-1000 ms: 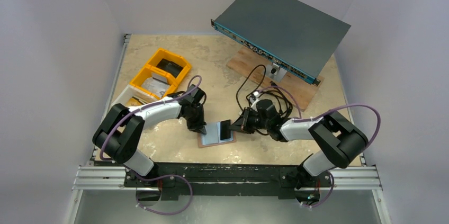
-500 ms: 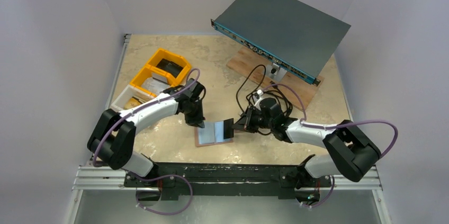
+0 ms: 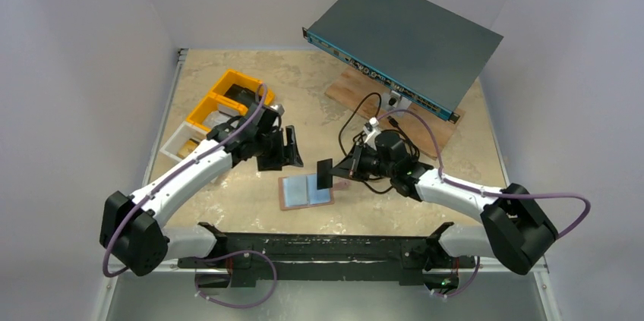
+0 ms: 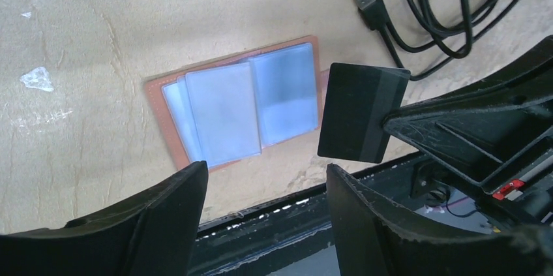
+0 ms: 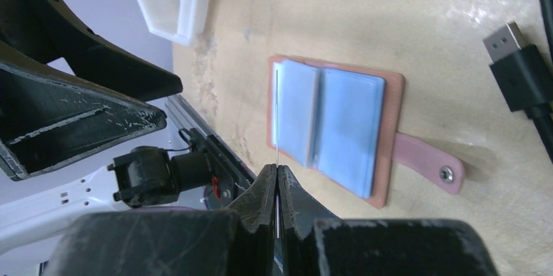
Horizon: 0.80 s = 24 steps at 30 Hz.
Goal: Take the credit cards out of the card holder
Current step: Place the credit card in the storage box.
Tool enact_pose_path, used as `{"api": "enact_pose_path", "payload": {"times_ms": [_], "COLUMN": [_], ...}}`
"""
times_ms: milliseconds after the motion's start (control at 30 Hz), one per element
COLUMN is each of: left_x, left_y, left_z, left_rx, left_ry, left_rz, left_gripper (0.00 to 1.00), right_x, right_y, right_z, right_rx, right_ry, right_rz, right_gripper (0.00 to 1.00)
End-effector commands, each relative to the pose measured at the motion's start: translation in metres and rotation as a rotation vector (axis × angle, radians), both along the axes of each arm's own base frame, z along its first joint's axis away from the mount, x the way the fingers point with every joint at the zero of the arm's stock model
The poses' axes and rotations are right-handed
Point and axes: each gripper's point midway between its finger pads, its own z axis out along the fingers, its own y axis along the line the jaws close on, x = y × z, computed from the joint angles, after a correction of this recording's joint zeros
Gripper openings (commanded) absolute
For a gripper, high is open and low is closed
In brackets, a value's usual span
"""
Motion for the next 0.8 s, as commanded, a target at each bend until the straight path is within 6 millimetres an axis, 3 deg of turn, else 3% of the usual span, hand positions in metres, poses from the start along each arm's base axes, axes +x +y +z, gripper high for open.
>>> {"api": "enact_pose_path", "payload": {"times_ms": [0,333,767], "left_x": [0.002,-0.001,-0.013], "left_y": [-0.001,0.003,-0.009], "left_z": [0.036,0.084,0.109], "left_rx": [-0.1,-0.313,-0.462], "left_ry": [-0.066,-0.149,-0.182], "left_rz": [-0.026,-0.073,-0.152], "left_gripper": [0.67,0.67,0.67], "right_x": [0.009,0.006,-0.001], "right_y": [0.01,0.033,0.047], "right_z": [0.044,0.092,0.123], "right_rx": [0.068,0.206,0.332], "right_ry": [-0.085,-0.143,-0.156], "right_rz": [0.029,0.141,0.232], "right_gripper": [0.0,0.0,0.0]}}
